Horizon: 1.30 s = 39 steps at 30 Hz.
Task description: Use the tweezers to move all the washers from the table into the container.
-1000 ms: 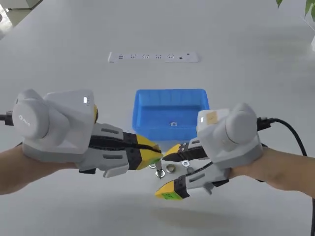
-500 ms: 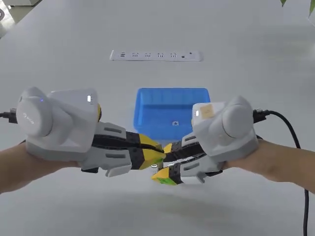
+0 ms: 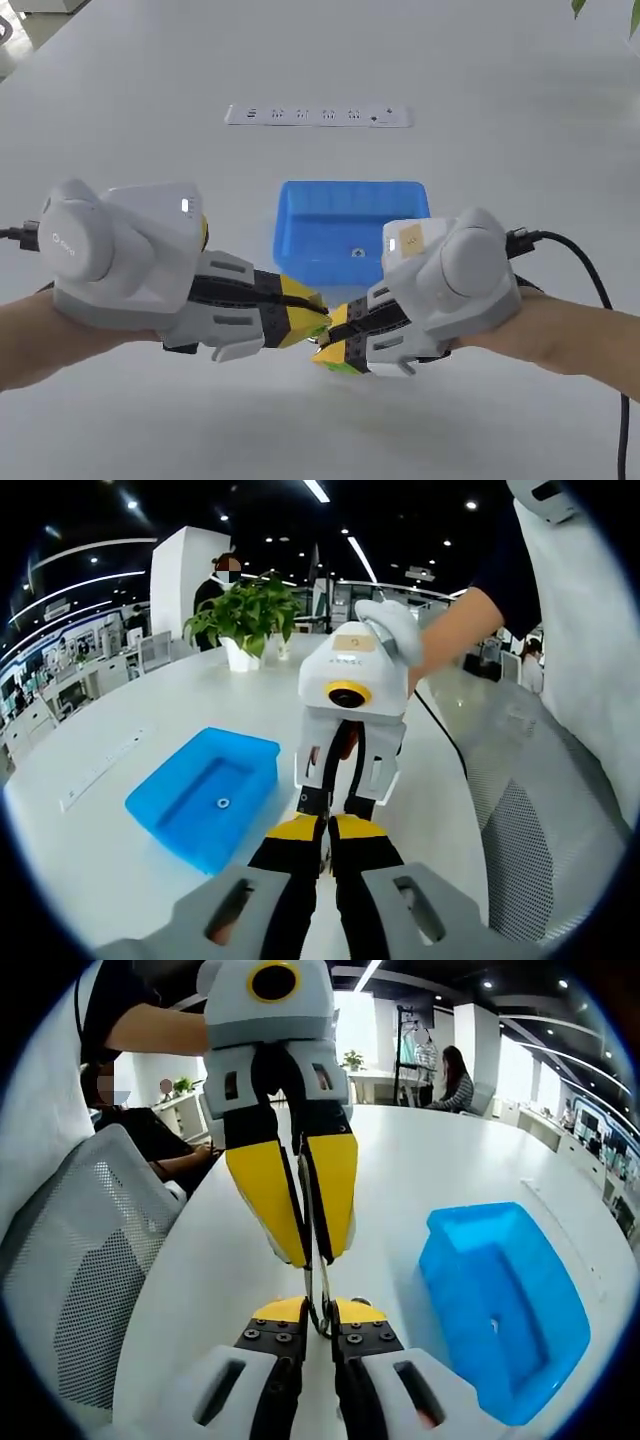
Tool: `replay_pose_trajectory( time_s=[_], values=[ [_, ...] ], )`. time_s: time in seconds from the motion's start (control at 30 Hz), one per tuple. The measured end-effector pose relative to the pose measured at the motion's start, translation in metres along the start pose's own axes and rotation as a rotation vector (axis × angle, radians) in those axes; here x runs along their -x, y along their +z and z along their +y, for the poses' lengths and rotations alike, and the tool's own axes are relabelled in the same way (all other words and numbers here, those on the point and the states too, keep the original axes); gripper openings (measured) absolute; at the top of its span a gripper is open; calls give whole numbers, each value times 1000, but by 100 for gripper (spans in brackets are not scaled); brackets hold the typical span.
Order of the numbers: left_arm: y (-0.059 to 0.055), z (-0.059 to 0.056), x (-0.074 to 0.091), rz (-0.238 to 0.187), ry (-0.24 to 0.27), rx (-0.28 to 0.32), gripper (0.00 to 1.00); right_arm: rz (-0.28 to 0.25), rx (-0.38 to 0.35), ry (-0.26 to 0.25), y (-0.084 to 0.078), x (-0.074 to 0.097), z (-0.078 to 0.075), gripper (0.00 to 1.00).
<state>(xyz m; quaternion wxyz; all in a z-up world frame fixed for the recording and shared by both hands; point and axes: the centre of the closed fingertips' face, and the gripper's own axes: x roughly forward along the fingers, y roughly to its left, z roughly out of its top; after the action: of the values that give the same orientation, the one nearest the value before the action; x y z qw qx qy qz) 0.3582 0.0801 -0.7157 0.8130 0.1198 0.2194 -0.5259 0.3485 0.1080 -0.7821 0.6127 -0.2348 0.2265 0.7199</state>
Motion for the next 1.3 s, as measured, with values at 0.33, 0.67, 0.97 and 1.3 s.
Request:
replay_pose_trajectory(
  time_s=[0.33, 0.67, 0.97, 1.3],
  values=[
    [4, -1, -7, 8, 8, 57, 8, -18, -14, -18, -2, 2, 0, 9],
    [3, 1, -3, 8, 21, 93, 11, -28, -47, -36, -2, 3, -1, 9],
    [1, -2, 3, 17, 12, 62, 24, -45, -68, -44, 1, 6, -3, 9],
    [-6, -6, 13, 24, 24, 98, 38, -57, -84, -60, 5, 10, -6, 9]
  ],
)
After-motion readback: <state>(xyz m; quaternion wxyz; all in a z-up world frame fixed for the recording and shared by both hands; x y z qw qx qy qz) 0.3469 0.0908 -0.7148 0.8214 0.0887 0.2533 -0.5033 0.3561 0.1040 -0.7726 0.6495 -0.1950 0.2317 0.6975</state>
